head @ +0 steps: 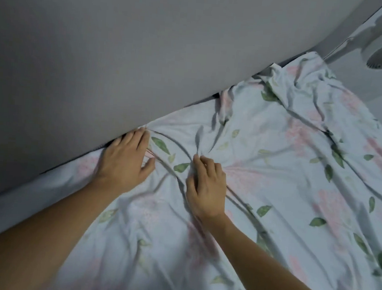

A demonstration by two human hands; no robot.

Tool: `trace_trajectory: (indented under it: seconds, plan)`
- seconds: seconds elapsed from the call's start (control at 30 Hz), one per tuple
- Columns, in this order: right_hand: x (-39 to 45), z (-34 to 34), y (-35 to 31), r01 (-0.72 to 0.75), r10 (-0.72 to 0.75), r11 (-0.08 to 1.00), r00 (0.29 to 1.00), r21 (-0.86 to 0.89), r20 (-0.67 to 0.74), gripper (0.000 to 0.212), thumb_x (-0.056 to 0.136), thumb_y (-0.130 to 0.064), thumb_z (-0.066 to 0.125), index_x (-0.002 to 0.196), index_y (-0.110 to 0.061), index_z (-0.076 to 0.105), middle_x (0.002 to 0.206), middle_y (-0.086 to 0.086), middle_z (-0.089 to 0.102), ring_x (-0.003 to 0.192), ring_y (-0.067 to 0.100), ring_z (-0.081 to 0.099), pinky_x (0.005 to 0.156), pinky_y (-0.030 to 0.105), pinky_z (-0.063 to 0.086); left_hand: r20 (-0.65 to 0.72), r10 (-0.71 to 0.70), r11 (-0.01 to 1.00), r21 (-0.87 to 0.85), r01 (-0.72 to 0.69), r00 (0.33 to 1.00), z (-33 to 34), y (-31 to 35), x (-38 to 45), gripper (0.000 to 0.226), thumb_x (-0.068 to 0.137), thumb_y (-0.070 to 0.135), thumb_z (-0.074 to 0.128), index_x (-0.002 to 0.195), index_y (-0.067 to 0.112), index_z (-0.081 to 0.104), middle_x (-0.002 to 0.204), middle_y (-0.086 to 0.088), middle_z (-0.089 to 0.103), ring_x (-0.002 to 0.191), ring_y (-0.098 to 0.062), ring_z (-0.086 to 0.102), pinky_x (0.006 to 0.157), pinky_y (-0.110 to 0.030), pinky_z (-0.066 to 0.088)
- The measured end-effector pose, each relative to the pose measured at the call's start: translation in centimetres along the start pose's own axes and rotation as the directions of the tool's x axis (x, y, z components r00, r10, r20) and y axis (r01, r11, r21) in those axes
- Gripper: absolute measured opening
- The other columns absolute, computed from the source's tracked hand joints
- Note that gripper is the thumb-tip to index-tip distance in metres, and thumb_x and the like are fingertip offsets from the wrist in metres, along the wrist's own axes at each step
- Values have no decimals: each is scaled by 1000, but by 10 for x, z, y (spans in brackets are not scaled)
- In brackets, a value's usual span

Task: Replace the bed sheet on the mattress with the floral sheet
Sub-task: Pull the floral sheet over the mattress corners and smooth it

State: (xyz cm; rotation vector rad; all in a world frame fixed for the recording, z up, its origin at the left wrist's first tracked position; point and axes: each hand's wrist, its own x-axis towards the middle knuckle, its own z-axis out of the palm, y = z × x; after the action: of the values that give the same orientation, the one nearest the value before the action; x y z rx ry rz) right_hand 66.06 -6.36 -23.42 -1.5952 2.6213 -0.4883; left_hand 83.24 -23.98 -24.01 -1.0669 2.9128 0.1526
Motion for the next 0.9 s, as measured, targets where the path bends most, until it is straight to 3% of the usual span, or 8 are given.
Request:
trace_trajectory:
  seconds: [0.07,0.17,0.3,0.37,0.5,0.7,0.83,0.9]
  plan:
    - [16,-9,-6,25,-24,1000,999,-10,25,46,91,-27,53,135,-18,57,134,3,54,110,28,50,90,45,44,7,-39,999,-1,39,999,1,-6,-13,75,95,51,36,150,0,44,153,-19,48,138,-32,46,110,-44,39]
    - [54,-9,-2,74,-72,997,994,-21,86,56,88,-31,52,141,-14,51,153,13,42,132,35,43,109,43,38,1,-77,997,9,77,997,5,-5,-20,75,96,49,34,150,-3,43,153,-22,48,137,-34,46,112,-46,39]
    - [94,7,-3,119,-101,993,920,-25,378,72,96,-47,36,163,-26,24,171,13,13,158,31,10,128,42,11,-14,-112,994,9,112,994,8,-7,-28,76,98,50,33,152,-3,40,154,-22,46,139,-34,44,115,-45,37]
    - [102,15,-9,159,-128,987,894,-38,429,70,102,-48,36,165,-29,14,174,7,2,160,25,-2,129,44,3,-31,-127,992,9,127,991,10,-10,-36,76,98,51,35,151,-3,40,154,-22,46,138,-34,45,115,-45,37]
    - [118,30,-36,239,-184,969,861,-59,475,68,105,-55,29,166,-32,9,174,4,1,160,22,-4,129,47,-2,-44,-173,985,1,173,984,11,-21,-52,74,98,51,35,153,1,40,154,-18,46,139,-32,45,115,-43,38]
    - [113,31,-64,138,-72,985,874,-104,480,66,103,-50,29,165,-31,14,174,6,2,160,26,-2,128,51,1,-52,-211,974,-95,206,976,5,-30,-86,64,104,41,38,159,7,32,162,-12,37,145,-29,40,120,-44,33]
    - [30,10,-103,99,-105,994,963,37,249,66,95,-38,43,157,-16,36,166,14,28,153,34,27,124,51,22,-31,-148,985,-89,145,988,-3,-49,-143,57,106,35,40,161,20,32,168,-9,29,154,-29,29,122,-48,29]
    - [-27,7,-121,131,-149,986,971,102,189,65,95,-30,48,157,-14,38,166,12,31,153,31,28,124,52,22,-31,-131,987,-98,128,991,-2,-58,-168,54,107,34,40,160,28,37,168,-5,29,156,-28,26,122,-50,28]
